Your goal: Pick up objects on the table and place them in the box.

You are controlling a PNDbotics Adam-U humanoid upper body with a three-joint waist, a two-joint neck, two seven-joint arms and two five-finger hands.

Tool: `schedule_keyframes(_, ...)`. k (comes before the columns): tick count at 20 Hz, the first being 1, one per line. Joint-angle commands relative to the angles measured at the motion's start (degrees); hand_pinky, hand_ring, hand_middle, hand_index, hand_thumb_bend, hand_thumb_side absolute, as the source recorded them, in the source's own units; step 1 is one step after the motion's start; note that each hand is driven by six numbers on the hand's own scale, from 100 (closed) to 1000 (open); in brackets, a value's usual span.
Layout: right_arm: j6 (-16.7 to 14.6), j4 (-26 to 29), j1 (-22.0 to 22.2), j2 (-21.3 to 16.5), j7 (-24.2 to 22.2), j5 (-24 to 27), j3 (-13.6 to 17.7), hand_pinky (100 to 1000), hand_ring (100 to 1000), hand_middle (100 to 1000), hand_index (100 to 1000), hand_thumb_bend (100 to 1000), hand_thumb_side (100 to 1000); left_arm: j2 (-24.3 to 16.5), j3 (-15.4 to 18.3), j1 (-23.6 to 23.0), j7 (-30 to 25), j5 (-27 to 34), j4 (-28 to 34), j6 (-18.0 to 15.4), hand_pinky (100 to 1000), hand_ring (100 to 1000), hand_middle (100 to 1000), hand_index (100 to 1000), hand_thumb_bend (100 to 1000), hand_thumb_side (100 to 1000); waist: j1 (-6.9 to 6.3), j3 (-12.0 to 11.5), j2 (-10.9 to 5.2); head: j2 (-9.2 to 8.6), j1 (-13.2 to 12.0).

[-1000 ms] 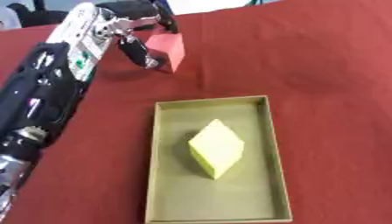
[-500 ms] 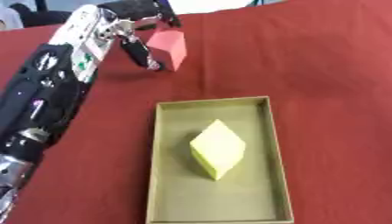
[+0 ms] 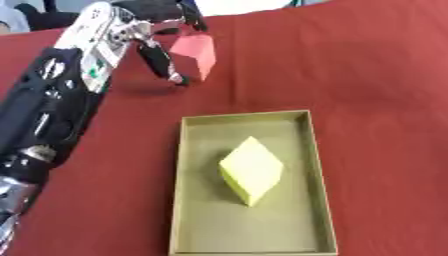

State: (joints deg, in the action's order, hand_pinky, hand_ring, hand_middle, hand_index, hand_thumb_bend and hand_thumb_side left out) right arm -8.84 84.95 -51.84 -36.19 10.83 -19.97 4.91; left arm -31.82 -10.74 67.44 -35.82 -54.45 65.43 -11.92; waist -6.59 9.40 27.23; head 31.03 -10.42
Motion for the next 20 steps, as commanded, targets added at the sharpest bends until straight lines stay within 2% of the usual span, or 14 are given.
schedule_keyframes(1,-0.3,0.3,-0.9,-1.9,-0.2,0.5,0.8,745,787,607,837,100,976,-2.1,1.1,1.4,0.2,-0.6,0.1,0.5,941,961,838,935,577,230,0.15,0.4,-1.20,-1.54,-0.5)
schedule_keyframes(10,-0.3,-0.3,-1.2,-2.3,-0.8,0.8,1.2,744,787,604,834,100,995,-2.5,1.6,2.0,2.7,-0.8,-0.2,0.5,941,966,840,935,520,171,-0.44,1.4,0.40,-3.06,-1.1)
schedule_keyframes(15,-0.4,-0.5,-1.4,-2.5,-1.0,1.2,1.3,742,786,602,833,100,1000,-2.7,1.7,2.0,2.0,-1.2,-0.8,0.8,932,956,825,917,447,100,-0.66,1.8,1.28,-3.37,-1.5)
schedule_keyframes(17,-0.4,-0.4,-1.4,-2.6,-1.0,1.4,1.4,743,786,602,834,100,1000,-2.5,1.7,1.9,1.4,-1.2,-1.4,1.0,883,894,756,861,378,100,-0.63,1.8,1.67,-3.45,-1.6)
schedule_keyframes(20,-0.3,-0.6,-1.3,-2.9,-0.9,1.6,1.6,742,786,601,834,100,1000,-2.2,1.6,1.9,0.7,-0.3,-1.8,1.1,802,771,592,740,308,100,-0.51,1.7,2.08,-3.16,-1.6)
